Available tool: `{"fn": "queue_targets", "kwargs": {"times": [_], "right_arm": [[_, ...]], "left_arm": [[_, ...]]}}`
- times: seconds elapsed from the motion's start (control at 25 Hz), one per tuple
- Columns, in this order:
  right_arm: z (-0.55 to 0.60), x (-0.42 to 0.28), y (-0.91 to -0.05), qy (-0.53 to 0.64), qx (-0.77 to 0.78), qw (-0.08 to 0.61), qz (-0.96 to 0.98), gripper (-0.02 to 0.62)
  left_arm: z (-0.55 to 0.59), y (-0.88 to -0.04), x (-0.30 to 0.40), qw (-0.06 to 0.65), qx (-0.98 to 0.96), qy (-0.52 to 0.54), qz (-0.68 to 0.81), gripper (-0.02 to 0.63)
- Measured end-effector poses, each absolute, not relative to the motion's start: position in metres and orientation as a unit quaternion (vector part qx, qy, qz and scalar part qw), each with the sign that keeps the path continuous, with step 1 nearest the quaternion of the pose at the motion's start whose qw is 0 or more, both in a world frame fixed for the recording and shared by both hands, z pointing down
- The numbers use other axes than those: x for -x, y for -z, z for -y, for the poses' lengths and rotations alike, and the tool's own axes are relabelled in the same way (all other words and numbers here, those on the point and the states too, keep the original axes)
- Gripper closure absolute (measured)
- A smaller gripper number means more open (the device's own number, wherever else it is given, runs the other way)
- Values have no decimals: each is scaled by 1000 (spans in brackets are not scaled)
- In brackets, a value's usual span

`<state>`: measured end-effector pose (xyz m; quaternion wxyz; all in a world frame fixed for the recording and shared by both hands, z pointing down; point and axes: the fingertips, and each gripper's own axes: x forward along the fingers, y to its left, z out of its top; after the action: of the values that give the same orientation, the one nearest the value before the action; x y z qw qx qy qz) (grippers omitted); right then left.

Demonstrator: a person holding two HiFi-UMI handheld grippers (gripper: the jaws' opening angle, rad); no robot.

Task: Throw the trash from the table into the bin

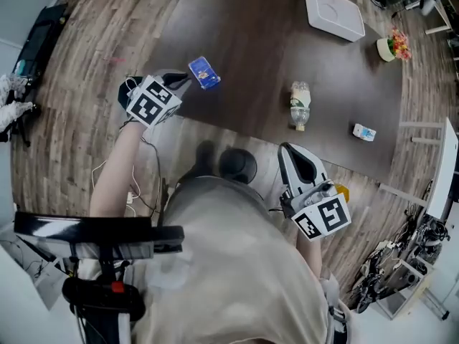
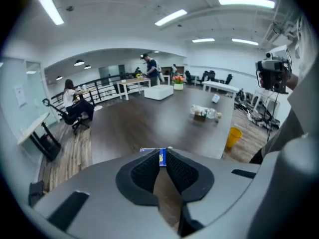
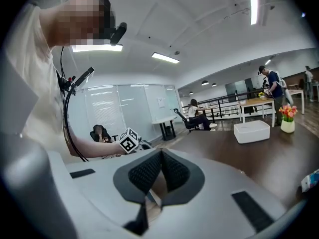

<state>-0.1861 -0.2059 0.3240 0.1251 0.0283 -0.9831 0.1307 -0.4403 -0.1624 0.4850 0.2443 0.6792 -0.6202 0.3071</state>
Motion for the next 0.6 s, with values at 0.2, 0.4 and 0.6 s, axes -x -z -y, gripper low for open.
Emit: {"fn": "queue_targets", "kwargs": {"times": [0.2, 0.4, 0.6], "right_arm": [[199, 218, -333, -137, -36, 143, 979, 584], [205, 239, -336, -138, -46, 150, 978, 584], [211, 250, -342, -146, -57, 156, 975, 584]], "left_arm": [[183, -518, 460, 208, -717, -410, 524, 416], [195, -558, 461, 158, -733, -530, 396, 260], [210, -588, 457, 84, -733, -619, 270, 238]]}}
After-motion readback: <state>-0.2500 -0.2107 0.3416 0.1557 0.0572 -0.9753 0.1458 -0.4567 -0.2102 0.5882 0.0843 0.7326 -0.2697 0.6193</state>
